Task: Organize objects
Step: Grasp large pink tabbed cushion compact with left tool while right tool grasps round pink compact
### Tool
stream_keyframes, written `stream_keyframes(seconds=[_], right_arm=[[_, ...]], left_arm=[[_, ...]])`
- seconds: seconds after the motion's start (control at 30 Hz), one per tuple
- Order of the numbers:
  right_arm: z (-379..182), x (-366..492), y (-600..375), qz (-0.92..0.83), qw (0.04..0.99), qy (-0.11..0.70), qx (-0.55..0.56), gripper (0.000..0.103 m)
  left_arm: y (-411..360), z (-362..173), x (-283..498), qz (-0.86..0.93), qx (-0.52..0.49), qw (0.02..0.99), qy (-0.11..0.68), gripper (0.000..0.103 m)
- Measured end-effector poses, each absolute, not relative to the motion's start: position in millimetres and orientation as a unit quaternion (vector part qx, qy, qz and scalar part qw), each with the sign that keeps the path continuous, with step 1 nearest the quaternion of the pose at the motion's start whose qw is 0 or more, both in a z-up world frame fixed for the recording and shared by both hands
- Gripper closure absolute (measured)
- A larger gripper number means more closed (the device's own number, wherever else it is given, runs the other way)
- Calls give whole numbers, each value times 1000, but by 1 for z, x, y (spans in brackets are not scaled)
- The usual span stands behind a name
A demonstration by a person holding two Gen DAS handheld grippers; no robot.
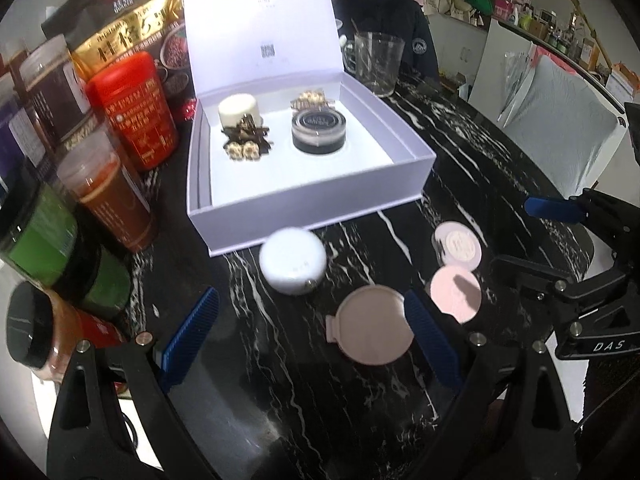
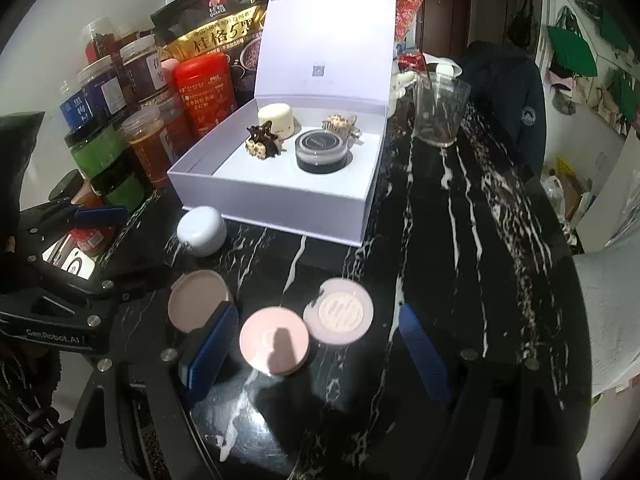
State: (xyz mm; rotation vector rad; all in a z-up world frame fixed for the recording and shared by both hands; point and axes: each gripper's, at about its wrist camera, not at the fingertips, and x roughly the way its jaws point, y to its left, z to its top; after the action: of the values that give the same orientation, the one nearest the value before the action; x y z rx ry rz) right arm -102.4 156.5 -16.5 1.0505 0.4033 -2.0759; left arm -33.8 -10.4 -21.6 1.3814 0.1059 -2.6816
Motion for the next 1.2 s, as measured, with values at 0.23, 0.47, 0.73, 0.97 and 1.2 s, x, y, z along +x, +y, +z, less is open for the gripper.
stream_keyframes(seconds=[0.23,0.47,0.73,0.97,1.2], right_arm=[[-31,-99,167,-815,373,144,420,19],[-49,-87,169,-805,389,146,425,19],[-67,-78,168,-795,415,133,421,19],[-76,-76,166,-799,432,122,401,19],[-82,-78,156,-804,435,131,384,33]], left_arm=[[-7,-33,-25,-888,456,43,46,9],[-3,-53,-21,-883,466,27,53,9],[0,-65,-12,-887,457,-6,67,9],[-1,-73,-12,-889,449,-34,84,9],[-8,-80,-19,-886,451,-36,103,10]])
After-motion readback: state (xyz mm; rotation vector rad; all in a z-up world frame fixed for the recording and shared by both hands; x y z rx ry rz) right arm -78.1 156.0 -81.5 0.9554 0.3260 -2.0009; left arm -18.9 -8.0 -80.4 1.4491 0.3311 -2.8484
